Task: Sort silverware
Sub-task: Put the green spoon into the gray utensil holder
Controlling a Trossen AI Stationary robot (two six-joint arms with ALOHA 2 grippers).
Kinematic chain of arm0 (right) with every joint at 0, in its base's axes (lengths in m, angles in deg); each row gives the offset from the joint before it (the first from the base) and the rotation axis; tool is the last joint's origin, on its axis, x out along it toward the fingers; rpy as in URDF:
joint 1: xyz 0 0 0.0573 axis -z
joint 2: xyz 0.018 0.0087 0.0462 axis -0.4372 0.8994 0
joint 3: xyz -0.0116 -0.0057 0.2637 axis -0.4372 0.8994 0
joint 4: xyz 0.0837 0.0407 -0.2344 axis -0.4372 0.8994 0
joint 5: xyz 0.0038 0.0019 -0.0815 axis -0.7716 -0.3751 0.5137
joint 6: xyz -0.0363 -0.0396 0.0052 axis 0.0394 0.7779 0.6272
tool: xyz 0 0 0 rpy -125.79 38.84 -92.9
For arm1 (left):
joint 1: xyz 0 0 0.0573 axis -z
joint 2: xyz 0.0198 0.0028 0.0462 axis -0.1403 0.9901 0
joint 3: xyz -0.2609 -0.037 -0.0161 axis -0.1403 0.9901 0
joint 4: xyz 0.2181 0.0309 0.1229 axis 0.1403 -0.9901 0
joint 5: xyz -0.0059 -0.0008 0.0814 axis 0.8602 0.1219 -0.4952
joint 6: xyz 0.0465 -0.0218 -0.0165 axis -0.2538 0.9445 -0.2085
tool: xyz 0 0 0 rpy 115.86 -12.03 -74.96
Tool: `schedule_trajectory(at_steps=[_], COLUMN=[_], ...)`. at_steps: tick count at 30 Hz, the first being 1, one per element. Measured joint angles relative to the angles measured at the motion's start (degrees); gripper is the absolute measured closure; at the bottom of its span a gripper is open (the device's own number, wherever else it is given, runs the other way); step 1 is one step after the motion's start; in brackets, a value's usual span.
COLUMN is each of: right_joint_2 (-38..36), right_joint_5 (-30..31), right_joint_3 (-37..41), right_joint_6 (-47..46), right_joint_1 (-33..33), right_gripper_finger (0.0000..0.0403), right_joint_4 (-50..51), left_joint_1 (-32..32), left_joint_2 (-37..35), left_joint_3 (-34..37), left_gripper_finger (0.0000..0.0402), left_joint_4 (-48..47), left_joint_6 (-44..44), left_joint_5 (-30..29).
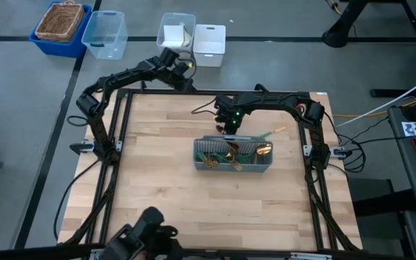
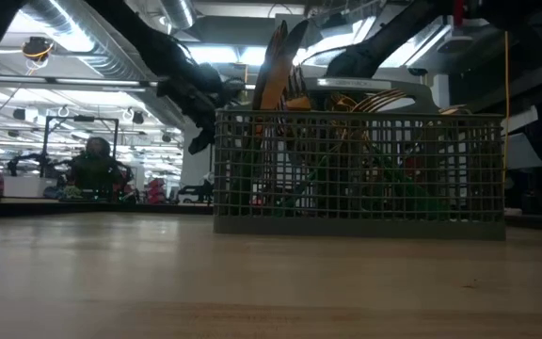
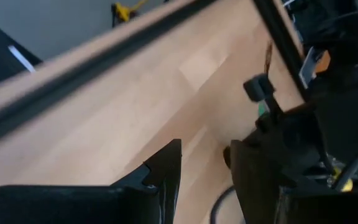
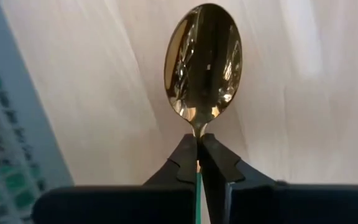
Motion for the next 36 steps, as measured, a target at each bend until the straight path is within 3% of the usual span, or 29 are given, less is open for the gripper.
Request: schedule_trajectory(at_steps=[8,20,26,30,36], right_joint_2=[-0.1,-0.2,-0.3,-0.3,-0.4], right_joint_5=[-0.2,11.8,22.0,28.0,29.2], right_joint_3=[-10.0,-36.0,-45.8,-48.6,-48.7], right_joint_6=[0.0,6.4,7.7,7.7,7.8], right_joint_1=[0.1,0.0,0.0,0.0,0.0], right_gripper_finger=[0.0397,0.0397,0.0397,0.0397,0.0398], right_joint_4=[4.4,12.8,11.2,8.0,5.6], left_joint_1=[-3.1,-4.0,-2.1,0.6,5.2], left_joint_2=[-8.8,-22.5,-23.4,-22.4,-21.6], left_joint_3=[0.0,0.0,0.0,0.0,0.0], left_gripper_finger=[0.0274,0.0274,0.0274,0.0274,0.0274], left_joint_4=[-1.2,-8.1,-7.4,-6.1,7.5], left_joint_6=[-4.5,-9.3,-1.6,-1.0,-0.4], left_joint_5=[0.1,0.1,0.0,0.0,-0.6])
